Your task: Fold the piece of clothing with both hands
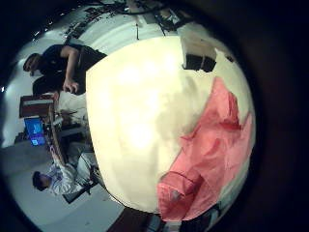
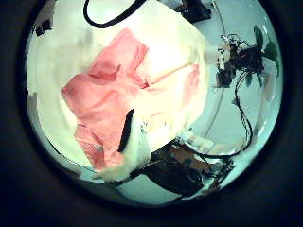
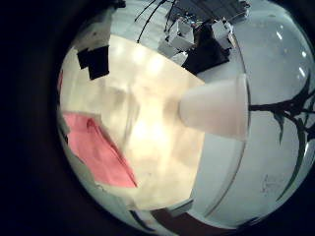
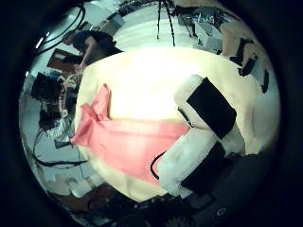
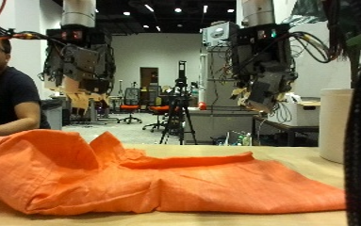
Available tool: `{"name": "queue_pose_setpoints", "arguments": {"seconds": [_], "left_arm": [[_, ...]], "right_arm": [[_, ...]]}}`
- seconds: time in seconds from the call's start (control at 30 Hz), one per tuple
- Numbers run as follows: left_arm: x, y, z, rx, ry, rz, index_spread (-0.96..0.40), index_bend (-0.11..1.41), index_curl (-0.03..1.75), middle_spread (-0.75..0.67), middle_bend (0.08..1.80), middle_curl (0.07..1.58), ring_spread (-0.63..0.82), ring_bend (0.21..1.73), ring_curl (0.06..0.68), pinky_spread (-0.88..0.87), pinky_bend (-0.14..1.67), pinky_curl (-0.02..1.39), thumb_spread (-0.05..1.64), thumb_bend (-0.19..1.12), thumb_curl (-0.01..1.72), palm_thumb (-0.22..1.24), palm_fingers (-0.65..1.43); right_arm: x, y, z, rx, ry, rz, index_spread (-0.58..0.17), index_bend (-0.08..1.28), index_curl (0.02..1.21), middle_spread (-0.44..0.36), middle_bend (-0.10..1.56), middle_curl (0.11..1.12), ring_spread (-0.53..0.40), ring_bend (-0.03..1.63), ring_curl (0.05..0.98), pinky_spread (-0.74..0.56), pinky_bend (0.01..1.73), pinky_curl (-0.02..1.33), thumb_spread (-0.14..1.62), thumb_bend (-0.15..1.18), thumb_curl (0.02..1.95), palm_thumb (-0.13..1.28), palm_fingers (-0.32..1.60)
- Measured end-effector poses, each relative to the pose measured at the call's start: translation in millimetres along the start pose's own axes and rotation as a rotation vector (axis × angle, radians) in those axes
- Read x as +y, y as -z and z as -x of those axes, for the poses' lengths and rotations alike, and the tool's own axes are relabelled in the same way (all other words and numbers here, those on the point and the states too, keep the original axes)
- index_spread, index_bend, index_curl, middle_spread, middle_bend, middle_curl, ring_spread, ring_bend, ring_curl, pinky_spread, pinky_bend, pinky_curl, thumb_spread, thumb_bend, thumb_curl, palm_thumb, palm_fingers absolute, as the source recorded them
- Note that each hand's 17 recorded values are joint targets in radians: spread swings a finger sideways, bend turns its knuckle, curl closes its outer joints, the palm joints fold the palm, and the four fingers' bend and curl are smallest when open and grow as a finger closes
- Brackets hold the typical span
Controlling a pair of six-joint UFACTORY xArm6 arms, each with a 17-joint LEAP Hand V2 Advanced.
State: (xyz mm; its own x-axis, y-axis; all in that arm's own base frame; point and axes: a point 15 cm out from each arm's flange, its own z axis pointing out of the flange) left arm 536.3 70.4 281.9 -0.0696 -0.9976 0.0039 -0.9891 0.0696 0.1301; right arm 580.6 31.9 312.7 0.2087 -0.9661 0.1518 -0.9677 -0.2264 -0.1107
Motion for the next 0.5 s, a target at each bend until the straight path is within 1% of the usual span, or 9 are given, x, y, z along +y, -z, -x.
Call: {"name": "queue_pose_setpoints", "arguments": {"seconds": [0.03,0.07,0.17,0.2,0.3,0.37,0.4,0.43,0.5], "left_arm": [[5.9,4.2,-0.4,0.002,-0.007,0.006,0.08,0.17,0.49,0.24,0.27,0.37,0.28,0.62,0.336,0.19,0.48,0.44,1.24,-0.02,0.34,0.3,0.01],[13.1,9.6,-1.8,0.005,-0.013,0.014,0.09,0.17,0.48,0.25,0.26,0.37,0.3,0.61,0.331,0.22,0.47,0.43,1.24,-0.02,0.34,0.29,0.0],[39.3,19.3,-7.8,0.018,-0.03,0.06,0.09,0.17,0.45,0.28,0.24,0.36,0.36,0.58,0.314,0.29,0.46,0.42,1.23,-0.02,0.32,0.28,0.0],[45.0,21.7,-9.6,0.023,-0.038,0.066,0.09,0.17,0.44,0.29,0.23,0.35,0.38,0.57,0.308,0.31,0.44,0.41,1.23,-0.02,0.31,0.28,-0.01],[66.3,20.4,-18.6,0.04,-0.06,0.086,0.1,0.16,0.42,0.31,0.22,0.35,0.41,0.55,0.293,0.37,0.43,0.39,1.23,-0.02,0.3,0.27,0.0],[81.3,18.8,-26.4,0.051,-0.069,0.09,0.1,0.16,0.4,0.31,0.21,0.34,0.43,0.55,0.287,0.39,0.43,0.38,1.23,-0.02,0.29,0.27,0.0],[88.7,15.8,-33.6,0.057,-0.08,0.09,0.1,0.16,0.4,0.32,0.21,0.34,0.44,0.54,0.283,0.4,0.42,0.38,1.22,-0.02,0.29,0.27,0.0],[92.8,14.7,-36.2,0.06,-0.084,0.085,0.1,0.16,0.39,0.32,0.2,0.34,0.44,0.54,0.281,0.41,0.42,0.37,1.22,-0.02,0.29,0.27,0.01],[109.6,9.9,-42.9,0.066,-0.089,0.083,0.1,0.16,0.38,0.32,0.2,0.34,0.45,0.53,0.276,0.42,0.42,0.36,1.21,-0.02,0.28,0.26,0.01]], "right_arm": [[10.4,5.5,-6.5,0.001,0.003,0.012,-0.404,0.38,0.65,-0.198,0.84,0.67,-0.268,1.1,0.573,-0.34,0.69,0.75,1.56,0.0,0.27,0.69,0.36],[22.2,10.5,-12.8,0.0,0.011,0.027,-0.404,0.42,0.65,-0.188,0.82,0.66,-0.255,1.05,0.557,-0.28,0.61,0.73,1.56,0.0,0.26,0.69,0.29],[55.8,13.4,-23.8,-0.006,0.046,0.072,-0.402,0.45,0.65,-0.186,0.81,0.64,-0.224,0.95,0.525,-0.18,0.53,0.7,1.56,0.0,0.25,0.68,0.21],[65.2,12.3,-25.9,-0.008,0.059,0.084,-0.401,0.45,0.64,-0.19,0.79,0.63,-0.216,0.93,0.513,-0.16,0.52,0.69,1.56,-0.01,0.24,0.67,0.19],[107.2,0.9,-36.3,-0.022,0.094,0.137,-0.388,0.43,0.6,-0.17,0.69,0.58,-0.16,0.8,0.455,-0.01,0.46,0.63,1.52,-0.02,0.22,0.59,0.11],[131.5,-11.9,-38.7,-0.036,0.132,0.176,-0.382,0.4,0.58,-0.166,0.65,0.55,-0.131,0.75,0.43,0.05,0.45,0.61,1.47,-0.03,0.21,0.56,0.07],[147.3,-20.6,-41.0,-0.047,0.154,0.202,-0.375,0.39,0.56,-0.159,0.59,0.52,-0.107,0.7,0.412,0.1,0.45,0.61,1.41,-0.03,0.22,0.55,0.03],[155.9,-24.8,-42.9,-0.053,0.166,0.216,-0.373,0.37,0.55,-0.156,0.57,0.51,-0.089,0.69,0.404,0.13,0.45,0.59,1.37,-0.03,0.22,0.54,0.03],[170.6,-32.2,-47.0,-0.063,0.193,0.244,-0.364,0.33,0.51,-0.124,0.49,0.47,-0.042,0.63,0.373,0.18,0.44,0.56,1.27,-0.04,0.23,0.52,0.0]]}}
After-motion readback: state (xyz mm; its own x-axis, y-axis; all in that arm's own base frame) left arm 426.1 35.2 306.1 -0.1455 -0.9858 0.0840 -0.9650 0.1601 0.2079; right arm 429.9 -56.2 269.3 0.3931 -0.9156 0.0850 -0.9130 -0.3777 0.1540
